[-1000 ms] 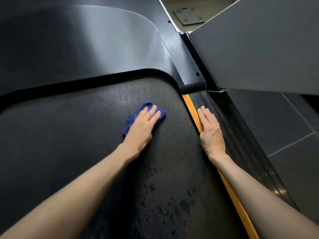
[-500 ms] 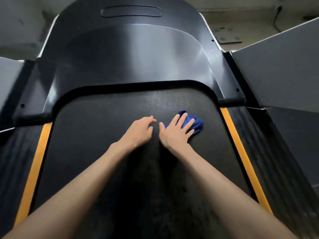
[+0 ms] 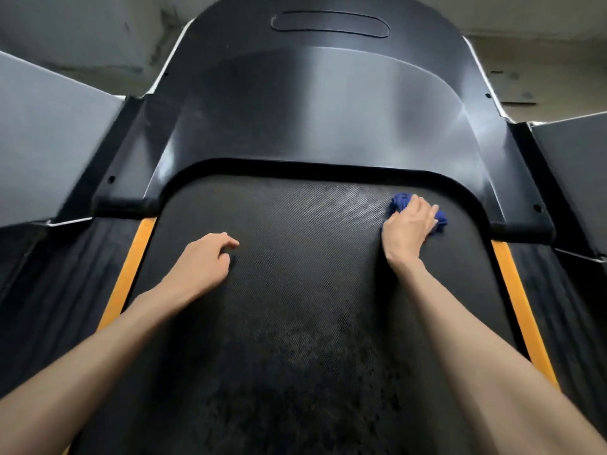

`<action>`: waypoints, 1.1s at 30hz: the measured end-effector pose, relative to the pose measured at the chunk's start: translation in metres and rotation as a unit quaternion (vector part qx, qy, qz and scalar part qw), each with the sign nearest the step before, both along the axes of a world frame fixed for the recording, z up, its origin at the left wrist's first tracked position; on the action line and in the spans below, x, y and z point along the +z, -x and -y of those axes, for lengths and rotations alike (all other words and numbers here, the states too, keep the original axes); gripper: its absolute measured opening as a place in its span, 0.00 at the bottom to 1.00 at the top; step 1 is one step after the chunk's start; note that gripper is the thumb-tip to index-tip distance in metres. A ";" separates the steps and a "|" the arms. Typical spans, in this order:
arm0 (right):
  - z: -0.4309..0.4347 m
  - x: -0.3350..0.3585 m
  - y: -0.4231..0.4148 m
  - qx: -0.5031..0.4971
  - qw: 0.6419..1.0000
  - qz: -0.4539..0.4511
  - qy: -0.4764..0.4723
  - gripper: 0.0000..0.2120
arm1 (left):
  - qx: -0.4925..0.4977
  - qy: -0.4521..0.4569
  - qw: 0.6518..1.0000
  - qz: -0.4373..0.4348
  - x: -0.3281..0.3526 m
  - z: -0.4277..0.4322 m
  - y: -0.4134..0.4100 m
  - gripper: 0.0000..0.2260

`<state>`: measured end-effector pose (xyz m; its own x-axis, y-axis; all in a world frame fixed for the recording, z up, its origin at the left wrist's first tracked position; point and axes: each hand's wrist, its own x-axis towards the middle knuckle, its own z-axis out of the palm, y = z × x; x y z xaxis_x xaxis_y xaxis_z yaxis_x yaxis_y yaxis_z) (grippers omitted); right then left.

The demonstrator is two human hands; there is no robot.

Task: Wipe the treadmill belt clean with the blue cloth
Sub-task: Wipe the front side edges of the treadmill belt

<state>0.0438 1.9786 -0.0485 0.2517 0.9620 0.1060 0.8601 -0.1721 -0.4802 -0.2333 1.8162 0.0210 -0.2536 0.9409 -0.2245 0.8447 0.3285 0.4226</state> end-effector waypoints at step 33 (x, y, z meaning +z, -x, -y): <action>0.033 0.008 0.214 0.220 0.967 -0.118 -0.051 0.14 | 0.121 0.107 0.979 -0.123 0.010 0.073 0.083 0.30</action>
<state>-0.1700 1.9456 -0.0407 -0.1502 0.9690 0.1961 0.7030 0.2442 -0.6679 -0.3168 1.7430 0.0307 -0.5349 0.7842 -0.3144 0.7986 0.5908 0.1150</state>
